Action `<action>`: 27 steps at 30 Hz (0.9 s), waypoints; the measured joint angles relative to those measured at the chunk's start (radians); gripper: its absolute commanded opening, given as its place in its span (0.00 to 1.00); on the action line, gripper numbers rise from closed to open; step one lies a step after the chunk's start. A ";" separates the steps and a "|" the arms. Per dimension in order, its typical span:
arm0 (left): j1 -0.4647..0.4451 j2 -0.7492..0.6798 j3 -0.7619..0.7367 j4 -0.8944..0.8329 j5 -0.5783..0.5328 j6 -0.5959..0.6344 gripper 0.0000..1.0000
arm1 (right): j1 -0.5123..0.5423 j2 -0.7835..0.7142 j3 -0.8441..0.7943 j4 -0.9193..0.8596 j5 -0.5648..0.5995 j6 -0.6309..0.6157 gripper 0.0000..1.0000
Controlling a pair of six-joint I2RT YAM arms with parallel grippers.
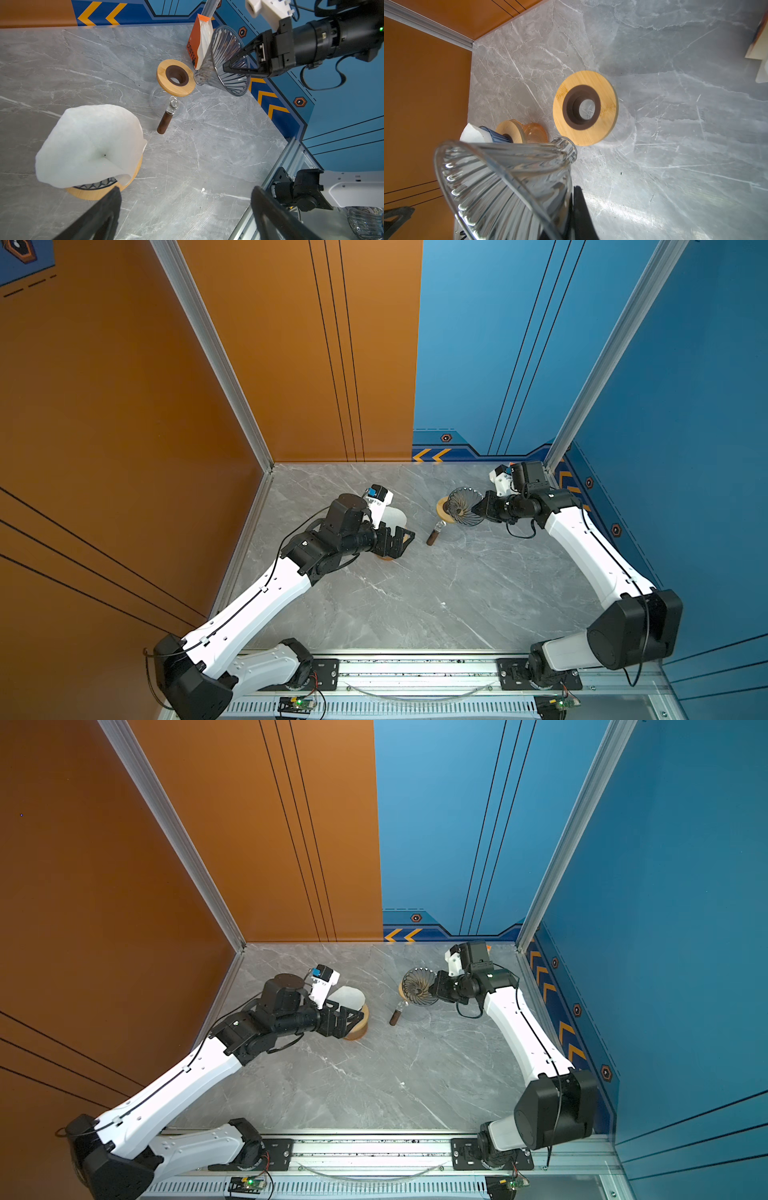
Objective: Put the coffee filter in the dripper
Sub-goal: 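Lift the glass dripper with the right gripper over the carafe's wooden ring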
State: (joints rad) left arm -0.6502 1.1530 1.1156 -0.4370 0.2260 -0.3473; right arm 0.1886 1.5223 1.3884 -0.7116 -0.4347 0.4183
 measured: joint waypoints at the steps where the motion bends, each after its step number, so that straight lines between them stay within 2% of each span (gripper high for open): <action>1: 0.000 0.003 0.001 0.000 -0.002 0.002 0.98 | 0.000 0.024 0.013 0.004 -0.002 0.000 0.05; 9: 0.000 0.019 0.012 0.000 -0.003 0.011 0.98 | -0.010 0.161 0.105 0.024 -0.009 0.000 0.05; 27: 0.007 0.033 0.012 -0.002 -0.002 0.030 0.98 | -0.013 0.253 0.137 0.021 -0.002 -0.004 0.07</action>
State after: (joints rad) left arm -0.6430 1.1862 1.1278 -0.4385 0.2241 -0.3176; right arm 0.1761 1.7752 1.5253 -0.6903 -0.4370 0.4145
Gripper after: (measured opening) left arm 0.979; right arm 0.067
